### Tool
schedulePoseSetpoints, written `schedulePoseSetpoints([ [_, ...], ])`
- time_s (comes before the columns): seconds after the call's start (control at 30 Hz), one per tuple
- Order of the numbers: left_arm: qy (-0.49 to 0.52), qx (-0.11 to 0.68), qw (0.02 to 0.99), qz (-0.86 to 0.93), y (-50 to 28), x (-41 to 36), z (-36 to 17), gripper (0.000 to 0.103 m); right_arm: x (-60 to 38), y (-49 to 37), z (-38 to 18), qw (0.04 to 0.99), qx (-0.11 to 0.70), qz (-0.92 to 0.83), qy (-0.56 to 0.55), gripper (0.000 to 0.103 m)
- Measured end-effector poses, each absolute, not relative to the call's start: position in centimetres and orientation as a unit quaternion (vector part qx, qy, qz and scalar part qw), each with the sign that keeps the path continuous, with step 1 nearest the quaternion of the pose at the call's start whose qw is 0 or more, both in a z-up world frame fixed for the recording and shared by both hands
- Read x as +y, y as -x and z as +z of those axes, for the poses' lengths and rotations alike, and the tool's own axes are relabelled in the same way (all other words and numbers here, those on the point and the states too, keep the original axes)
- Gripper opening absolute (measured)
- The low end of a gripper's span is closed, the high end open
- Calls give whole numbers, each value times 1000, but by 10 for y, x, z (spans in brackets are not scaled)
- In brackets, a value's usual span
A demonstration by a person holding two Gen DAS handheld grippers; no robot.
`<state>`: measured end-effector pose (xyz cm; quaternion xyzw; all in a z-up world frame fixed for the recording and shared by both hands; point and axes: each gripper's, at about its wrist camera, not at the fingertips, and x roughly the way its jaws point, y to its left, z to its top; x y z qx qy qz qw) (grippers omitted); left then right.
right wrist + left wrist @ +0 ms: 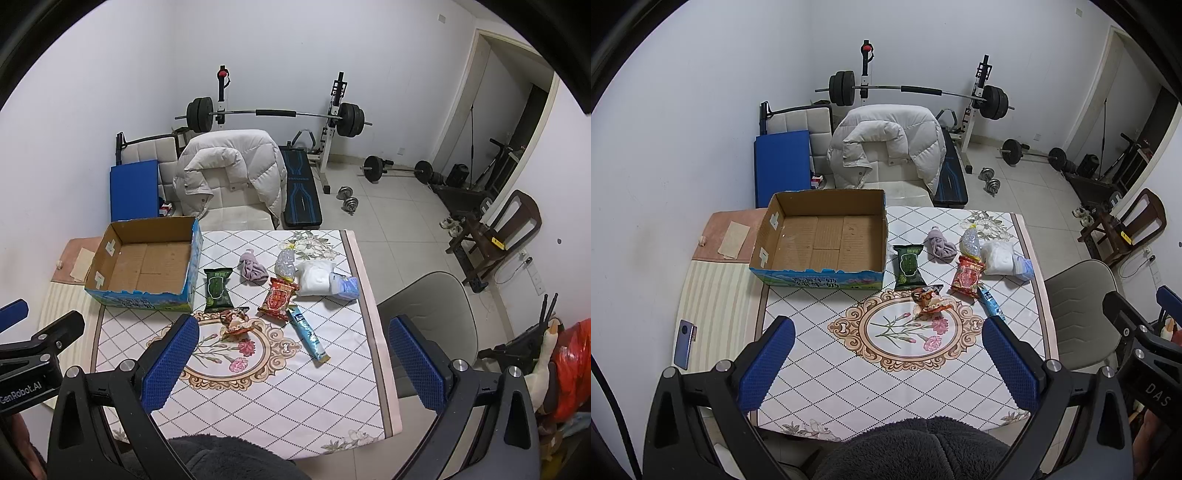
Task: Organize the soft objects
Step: 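Grasp the panda snack bag with left tool while right tool grasps red snack bag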
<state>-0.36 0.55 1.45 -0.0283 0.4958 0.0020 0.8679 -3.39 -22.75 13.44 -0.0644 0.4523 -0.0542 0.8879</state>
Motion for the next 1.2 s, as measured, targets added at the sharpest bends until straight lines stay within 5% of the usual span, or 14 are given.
schedulePoseSetpoints([
  [0.4,21,497,868,0,-10,5,10,103,-228,33,130,886,456,-57,56,103],
  [0.57,39,524,851,10,-63,9,-30,103,-249,-8,92,873,482,-64,25,103],
  [0.73,73,604,794,14,-125,2,-130,101,-288,-112,-28,818,572,-56,-35,103],
  [0.87,111,677,727,25,-151,-10,-218,84,-299,-199,-158,743,665,-38,-67,103],
  [1.0,149,717,680,43,-163,-20,-283,83,-298,-252,-258,692,717,-45,-68,102],
  [1.1,164,730,661,57,-168,-25,-310,83,-292,-277,-316,658,749,-57,-53,97],
  [1.2,179,739,647,60,-181,-24,-330,83,-287,-279,-347,635,770,-48,-32,75],
])
